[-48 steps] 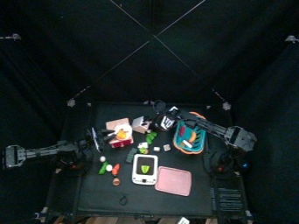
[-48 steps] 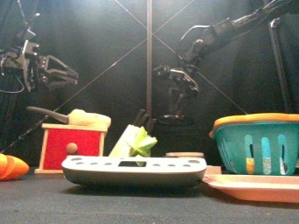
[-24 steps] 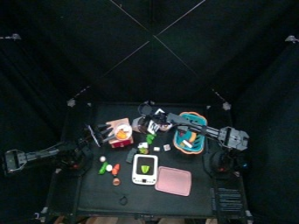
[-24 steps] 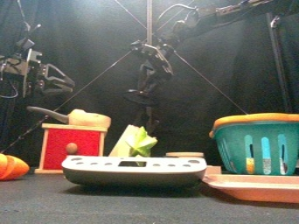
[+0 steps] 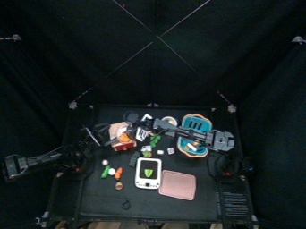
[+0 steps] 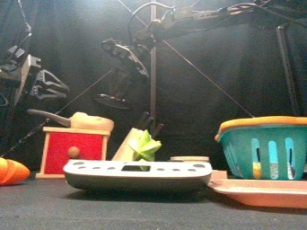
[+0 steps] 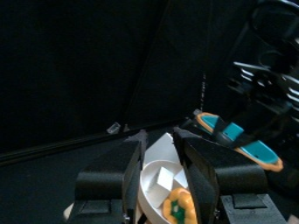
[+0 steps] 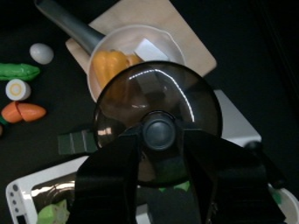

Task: Put pot lid on pan

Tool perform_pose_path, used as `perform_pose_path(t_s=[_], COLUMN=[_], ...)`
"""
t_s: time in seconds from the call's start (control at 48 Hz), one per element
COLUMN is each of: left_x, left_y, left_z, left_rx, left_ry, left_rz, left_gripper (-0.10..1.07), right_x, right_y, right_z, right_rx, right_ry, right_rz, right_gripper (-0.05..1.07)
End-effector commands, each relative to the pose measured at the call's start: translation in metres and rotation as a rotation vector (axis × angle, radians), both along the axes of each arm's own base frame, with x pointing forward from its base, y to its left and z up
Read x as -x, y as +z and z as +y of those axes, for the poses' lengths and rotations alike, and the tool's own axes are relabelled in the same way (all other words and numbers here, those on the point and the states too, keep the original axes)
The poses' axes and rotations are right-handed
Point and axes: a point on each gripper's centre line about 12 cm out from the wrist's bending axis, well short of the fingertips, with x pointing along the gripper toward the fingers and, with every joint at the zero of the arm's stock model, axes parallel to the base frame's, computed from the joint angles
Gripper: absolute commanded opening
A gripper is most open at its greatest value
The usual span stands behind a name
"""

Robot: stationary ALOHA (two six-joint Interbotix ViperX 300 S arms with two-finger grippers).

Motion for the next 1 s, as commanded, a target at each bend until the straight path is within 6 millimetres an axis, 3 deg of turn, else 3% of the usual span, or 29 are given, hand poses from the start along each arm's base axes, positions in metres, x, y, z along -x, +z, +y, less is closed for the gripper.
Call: perform_pose_path(t_s=[0.0, 0.375, 0.979], left_x=[0.002, 0.003, 0.002], left_y=[0.003, 0.0, -0.001], left_z=[0.004, 0.003, 0.002], left_rx=[0.019, 0.029, 0.026], left_ry=[0.034, 0.035, 0.026], left_rz=[-0.033, -0.029, -0.022], left_gripper=[0.73, 0.73, 0.73], right_x=[-0.008, -0.034, -0.043], right_y=[0.033, 0.027, 0.008], right_z=[0.003, -0.002, -0.009], right_rx=[0.021, 0.063, 0.036], right_ry=[0.007, 0.031, 0.016], right_rz=[-0.066, 0.002, 0.092], right_gripper=[0.56, 0.56, 0.56])
